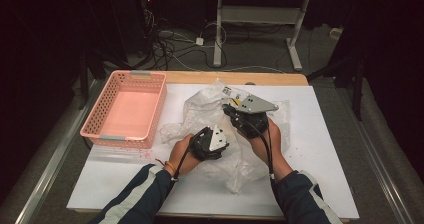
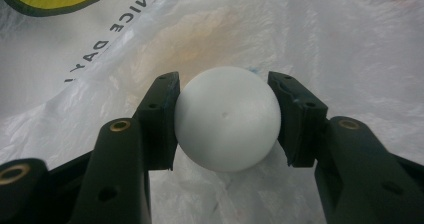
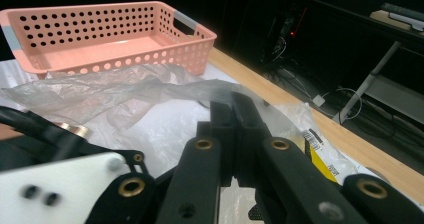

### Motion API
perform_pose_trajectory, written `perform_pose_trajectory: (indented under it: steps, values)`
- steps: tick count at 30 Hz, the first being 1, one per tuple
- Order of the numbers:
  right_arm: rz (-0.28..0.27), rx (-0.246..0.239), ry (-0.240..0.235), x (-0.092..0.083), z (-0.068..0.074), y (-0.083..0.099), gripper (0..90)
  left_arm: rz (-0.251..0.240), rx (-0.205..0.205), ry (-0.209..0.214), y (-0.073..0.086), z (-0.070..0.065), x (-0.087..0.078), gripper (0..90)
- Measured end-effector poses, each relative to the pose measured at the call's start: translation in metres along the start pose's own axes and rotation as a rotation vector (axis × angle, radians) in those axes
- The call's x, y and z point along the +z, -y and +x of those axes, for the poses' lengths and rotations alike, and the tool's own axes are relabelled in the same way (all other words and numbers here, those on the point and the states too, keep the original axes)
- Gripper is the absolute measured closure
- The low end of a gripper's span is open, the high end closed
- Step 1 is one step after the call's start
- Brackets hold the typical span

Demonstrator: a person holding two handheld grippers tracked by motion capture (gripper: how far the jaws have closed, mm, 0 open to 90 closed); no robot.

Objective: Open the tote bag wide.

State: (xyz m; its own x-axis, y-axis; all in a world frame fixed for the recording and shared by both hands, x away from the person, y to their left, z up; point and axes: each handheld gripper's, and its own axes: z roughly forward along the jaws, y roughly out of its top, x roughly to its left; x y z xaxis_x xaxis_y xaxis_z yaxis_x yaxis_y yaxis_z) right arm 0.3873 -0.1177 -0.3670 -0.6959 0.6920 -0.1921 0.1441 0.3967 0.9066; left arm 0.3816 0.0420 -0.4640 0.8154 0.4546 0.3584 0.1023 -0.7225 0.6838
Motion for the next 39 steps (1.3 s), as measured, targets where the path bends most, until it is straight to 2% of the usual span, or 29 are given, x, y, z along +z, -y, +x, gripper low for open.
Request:
perform_pose_trajectory:
  steps: [3,6,12,17,20,22,24,26,28,30,33,34,35,37,39]
  values:
    - [0.006,0.0,-0.003,0.002,0.001,0.001,90.0,-0.013,-0.015,0.001,0.0,0.002,0.003,47.9]
    - [0.012,-0.002,-0.008,0.003,0.0,0.002,90.0,-0.037,-0.013,-0.005,-0.002,0.001,-0.004,43.4]
    - [0.026,-0.005,-0.014,0.004,-0.001,0.004,90.0,-0.108,0.028,-0.002,-0.011,-0.005,-0.027,40.7]
    - [0.038,-0.009,-0.021,0.004,-0.001,0.007,90.0,-0.18,0.062,-0.005,-0.02,-0.011,-0.054,40.0]
    - [0.046,-0.014,-0.026,0.003,-0.002,0.009,90.0,-0.215,0.1,-0.012,-0.022,-0.015,-0.077,37.9]
    - [0.045,-0.015,-0.024,0.003,-0.002,0.009,90.0,-0.238,0.108,-0.018,-0.022,-0.015,-0.09,37.8]
    - [0.049,-0.006,-0.03,0.002,-0.003,0.01,90.0,-0.255,0.096,-0.03,-0.02,-0.014,-0.102,35.8]
    - [0.055,-0.009,-0.033,0.002,-0.003,0.01,90.0,-0.264,0.092,-0.057,-0.017,-0.013,-0.113,34.3]
    - [0.061,-0.014,-0.038,0.001,-0.002,0.01,90.0,-0.271,0.081,-0.09,-0.012,-0.011,-0.122,28.8]
    - [0.064,-0.019,-0.043,0.001,-0.001,0.01,90.0,-0.264,0.076,-0.128,-0.005,-0.008,-0.128,26.4]
    - [0.065,-0.026,-0.048,-0.001,0.001,0.01,90.0,-0.255,0.054,-0.182,0.011,0.0,-0.136,21.4]
    - [0.064,-0.029,-0.047,-0.002,0.001,0.01,90.0,-0.259,0.067,-0.201,0.018,0.002,-0.138,20.8]
    - [0.065,-0.029,-0.047,-0.003,0.001,0.01,90.0,-0.251,0.077,-0.227,0.025,0.004,-0.139,20.0]
    - [0.07,-0.037,-0.054,-0.004,0.002,0.011,90.0,-0.219,0.067,-0.223,0.037,0.009,-0.139,19.6]
    - [0.077,-0.038,-0.064,-0.008,0.003,0.013,90.0,-0.185,0.055,-0.241,0.046,0.013,-0.138,19.7]
